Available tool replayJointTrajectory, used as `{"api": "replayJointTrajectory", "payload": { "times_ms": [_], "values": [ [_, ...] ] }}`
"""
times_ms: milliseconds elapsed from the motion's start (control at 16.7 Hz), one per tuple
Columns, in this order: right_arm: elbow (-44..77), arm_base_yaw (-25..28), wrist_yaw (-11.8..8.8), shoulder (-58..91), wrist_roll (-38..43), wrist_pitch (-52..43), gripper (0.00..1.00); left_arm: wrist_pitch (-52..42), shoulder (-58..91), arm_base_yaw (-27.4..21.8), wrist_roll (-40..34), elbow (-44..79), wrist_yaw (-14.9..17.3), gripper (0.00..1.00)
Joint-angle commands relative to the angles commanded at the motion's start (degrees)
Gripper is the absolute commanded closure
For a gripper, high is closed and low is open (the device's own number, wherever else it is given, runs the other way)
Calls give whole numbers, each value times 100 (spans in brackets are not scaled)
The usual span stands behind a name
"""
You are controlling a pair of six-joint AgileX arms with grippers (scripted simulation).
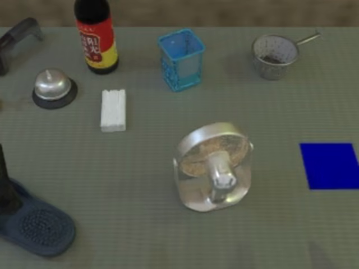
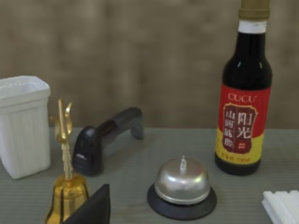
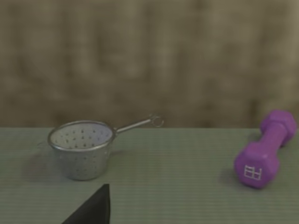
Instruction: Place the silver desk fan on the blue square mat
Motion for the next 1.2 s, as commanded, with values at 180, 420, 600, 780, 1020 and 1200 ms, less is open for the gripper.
{"api": "replayJointTrajectory", "payload": {
  "times_ms": [180, 420, 600, 780, 1020, 1200],
  "values": [
    [55, 28, -4, 57, -42, -55, 0, 0, 0, 0, 0, 0, 0, 0],
    [868, 367, -31, 885, -571, -808, 0, 0, 0, 0, 0, 0, 0, 0],
    [2079, 785, -37, 2130, -1256, -1781, 0, 0, 0, 0, 0, 0, 0, 0],
    [3698, 1293, -34, 3807, -2091, -2949, 0, 0, 0, 0, 0, 0, 0, 0],
    [6230, 2040, -28, 6346, -3314, -4630, 0, 0, 0, 0, 0, 0, 0, 0],
    [8162, 2593, -19, 8265, -4226, -5877, 0, 0, 0, 0, 0, 0, 0, 0]
  ]
}}
